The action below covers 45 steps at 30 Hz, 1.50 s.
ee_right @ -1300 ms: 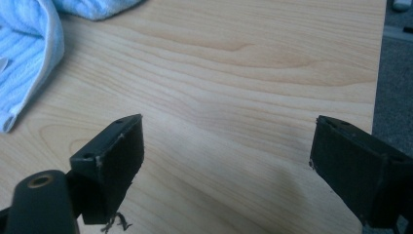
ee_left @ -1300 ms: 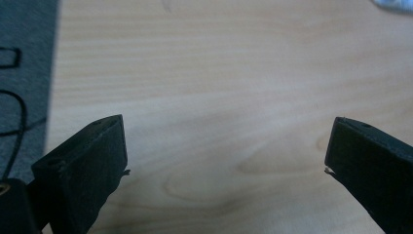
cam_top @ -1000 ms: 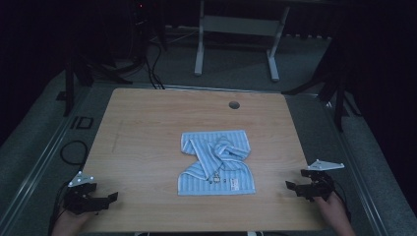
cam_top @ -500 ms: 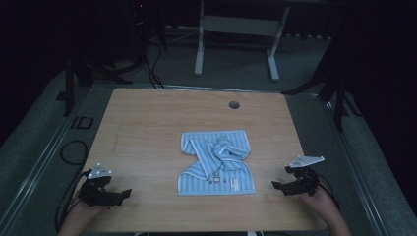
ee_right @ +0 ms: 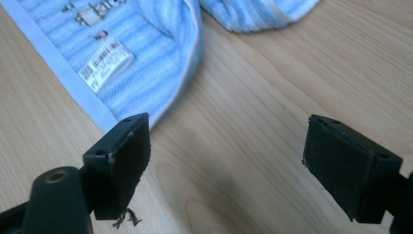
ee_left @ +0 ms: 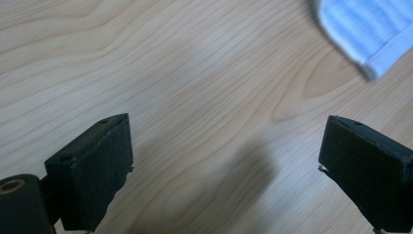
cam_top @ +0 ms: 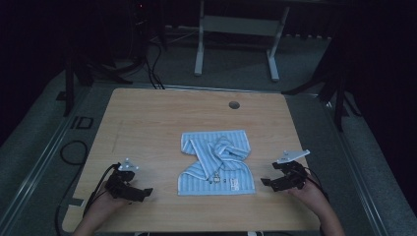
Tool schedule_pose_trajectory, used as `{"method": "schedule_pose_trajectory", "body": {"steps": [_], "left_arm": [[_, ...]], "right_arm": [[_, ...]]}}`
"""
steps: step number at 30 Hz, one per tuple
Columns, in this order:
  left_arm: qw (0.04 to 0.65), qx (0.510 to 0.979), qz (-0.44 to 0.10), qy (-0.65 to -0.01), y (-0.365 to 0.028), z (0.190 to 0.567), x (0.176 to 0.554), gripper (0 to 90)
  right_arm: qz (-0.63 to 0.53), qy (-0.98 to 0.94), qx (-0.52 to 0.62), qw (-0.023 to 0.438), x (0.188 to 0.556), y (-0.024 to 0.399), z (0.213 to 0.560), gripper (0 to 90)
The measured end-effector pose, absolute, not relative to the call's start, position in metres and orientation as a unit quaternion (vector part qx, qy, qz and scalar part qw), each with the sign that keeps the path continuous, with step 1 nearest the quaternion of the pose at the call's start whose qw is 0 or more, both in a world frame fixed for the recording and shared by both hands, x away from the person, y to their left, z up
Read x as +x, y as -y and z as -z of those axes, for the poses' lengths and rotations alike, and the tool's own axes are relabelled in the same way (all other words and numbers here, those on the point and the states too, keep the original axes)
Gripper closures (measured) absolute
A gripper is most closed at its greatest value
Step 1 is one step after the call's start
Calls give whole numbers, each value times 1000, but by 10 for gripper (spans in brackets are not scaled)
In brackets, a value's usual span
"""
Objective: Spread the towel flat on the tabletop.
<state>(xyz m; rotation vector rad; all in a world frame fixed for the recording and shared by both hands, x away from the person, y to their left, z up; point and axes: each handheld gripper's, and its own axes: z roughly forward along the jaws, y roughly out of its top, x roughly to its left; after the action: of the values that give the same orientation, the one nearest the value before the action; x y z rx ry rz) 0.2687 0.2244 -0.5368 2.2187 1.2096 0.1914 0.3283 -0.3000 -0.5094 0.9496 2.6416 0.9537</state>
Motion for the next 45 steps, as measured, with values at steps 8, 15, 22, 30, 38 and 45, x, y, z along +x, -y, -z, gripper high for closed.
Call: {"method": "schedule_pose_trajectory", "body": {"steps": [8, 15, 22, 30, 38, 45], "left_arm": [[286, 857, -59, -425, -194, 534, 282, 54], [255, 875, -42, -409, -166, 527, 296, 72], [249, 888, -46, -384, -141, 520, 309, 79], [251, 891, -50, -376, -115, 515, 331, 144], [272, 894, -39, -354, -79, 516, 341, 261], [265, 908, -22, -324, -45, 524, 342, 299]], "right_arm": [[-308, -901, 292, 87, 339, 271, 507, 204], [-293, -915, 266, 80, 351, 247, 506, 249], [-276, -926, 247, 77, 360, 225, 506, 328], [-257, -938, 211, 99, 367, 191, 501, 405], [-251, -946, 167, 121, 369, 160, 497, 500], [-225, -952, 159, 131, 372, 154, 503, 669]]}}
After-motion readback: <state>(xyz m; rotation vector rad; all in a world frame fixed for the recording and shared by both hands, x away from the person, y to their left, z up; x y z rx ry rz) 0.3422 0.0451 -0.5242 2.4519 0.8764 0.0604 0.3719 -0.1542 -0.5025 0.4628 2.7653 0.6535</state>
